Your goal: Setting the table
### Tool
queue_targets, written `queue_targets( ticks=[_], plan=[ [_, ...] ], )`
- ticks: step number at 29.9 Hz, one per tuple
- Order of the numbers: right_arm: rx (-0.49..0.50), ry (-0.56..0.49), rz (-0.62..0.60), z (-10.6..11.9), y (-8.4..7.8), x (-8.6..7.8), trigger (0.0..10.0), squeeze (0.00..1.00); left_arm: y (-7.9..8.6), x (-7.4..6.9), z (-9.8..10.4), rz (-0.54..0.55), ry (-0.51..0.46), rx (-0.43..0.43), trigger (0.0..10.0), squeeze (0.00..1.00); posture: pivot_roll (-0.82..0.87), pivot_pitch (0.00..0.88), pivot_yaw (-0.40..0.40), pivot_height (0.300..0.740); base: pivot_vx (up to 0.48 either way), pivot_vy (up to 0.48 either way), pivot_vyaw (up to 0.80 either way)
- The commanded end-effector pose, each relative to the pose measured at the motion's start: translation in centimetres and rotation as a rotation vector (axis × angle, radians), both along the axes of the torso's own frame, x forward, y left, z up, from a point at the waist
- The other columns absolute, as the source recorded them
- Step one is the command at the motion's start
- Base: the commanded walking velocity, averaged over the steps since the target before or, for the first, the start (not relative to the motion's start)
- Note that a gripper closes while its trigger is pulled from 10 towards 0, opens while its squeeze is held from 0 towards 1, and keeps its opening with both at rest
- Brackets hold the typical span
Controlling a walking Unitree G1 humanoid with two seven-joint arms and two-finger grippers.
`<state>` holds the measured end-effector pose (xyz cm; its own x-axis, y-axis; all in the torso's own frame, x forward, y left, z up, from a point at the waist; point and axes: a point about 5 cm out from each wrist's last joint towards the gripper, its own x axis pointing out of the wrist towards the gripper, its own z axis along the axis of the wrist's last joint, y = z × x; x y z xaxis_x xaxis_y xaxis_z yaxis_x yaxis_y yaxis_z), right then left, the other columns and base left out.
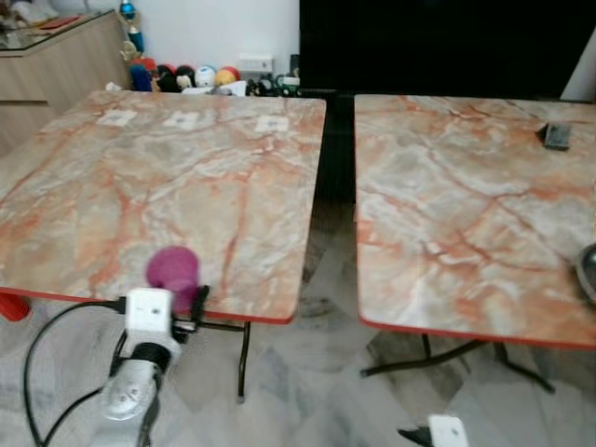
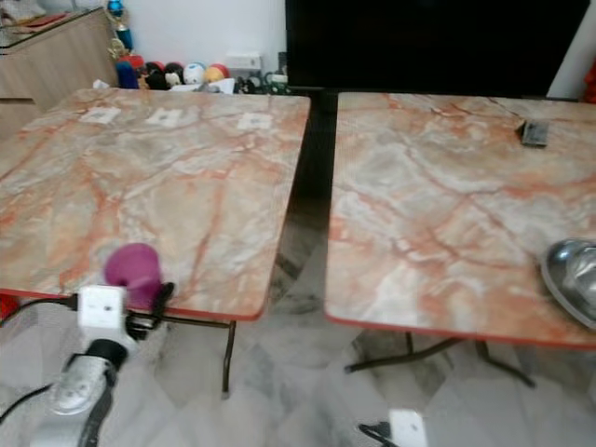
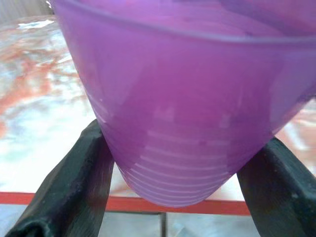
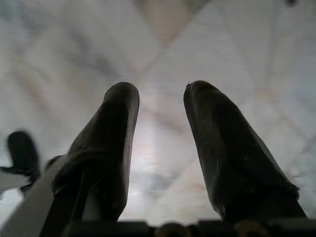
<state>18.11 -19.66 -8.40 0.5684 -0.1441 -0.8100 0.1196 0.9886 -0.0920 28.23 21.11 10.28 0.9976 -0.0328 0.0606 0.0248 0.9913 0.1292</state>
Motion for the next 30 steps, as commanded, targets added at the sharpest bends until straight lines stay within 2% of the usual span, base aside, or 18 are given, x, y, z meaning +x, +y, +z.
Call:
queue_targets(
  ticks=[1, 30],
  plan=[
    [0.018, 0.012, 0.015, -0.31, 0.92, -0.4, 10.0, 0.0, 0.62, -0.26, -0.09, 0.017, 0.01, 0.008, 10.0, 0.0, 0.02, 0.066, 0.003, 0.74, 0.0, -0.458, 0.0],
    [0.009, 0.002, 0.039, -0.26, 1.02, -0.32, 10.0, 0.0, 0.3, -0.3, -0.23, 0.001, 0.011, 0.009, 10.0, 0.0, 0.02, 0.035, -0.004, 0.74, 0.0, -0.449, 0.0]
  ],
)
